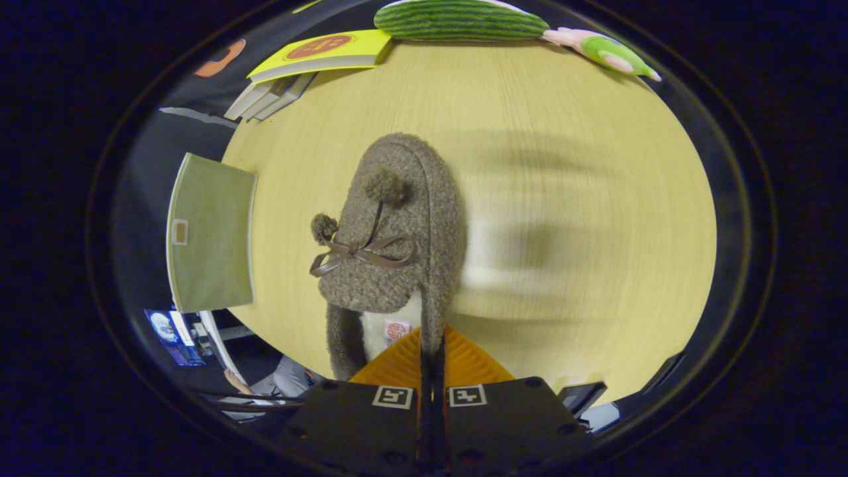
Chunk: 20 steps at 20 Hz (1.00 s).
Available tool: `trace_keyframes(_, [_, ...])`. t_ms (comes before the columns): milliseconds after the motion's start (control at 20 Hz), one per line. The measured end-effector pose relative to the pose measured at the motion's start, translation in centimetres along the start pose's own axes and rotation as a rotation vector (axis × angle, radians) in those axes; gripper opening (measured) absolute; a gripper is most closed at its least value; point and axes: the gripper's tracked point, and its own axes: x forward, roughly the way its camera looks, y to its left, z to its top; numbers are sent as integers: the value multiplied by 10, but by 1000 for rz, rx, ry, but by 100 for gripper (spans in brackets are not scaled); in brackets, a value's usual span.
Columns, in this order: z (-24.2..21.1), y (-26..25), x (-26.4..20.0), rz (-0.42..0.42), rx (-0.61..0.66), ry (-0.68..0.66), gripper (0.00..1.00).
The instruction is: Open the storage box then place both shoes into the box .Put the left shoe in first, then the right shoe, with the right side of both shoes facing outward in a uniform manner.
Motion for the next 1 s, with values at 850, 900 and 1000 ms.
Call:
trace_keyframes(850, [-19,237,-99,164,64,-188,6])
trace_keyframes(900, [-18,255,-104,163,51,-208,6])
trace_keyframes(1000, [-15,294,-112,176,40,-237,6])
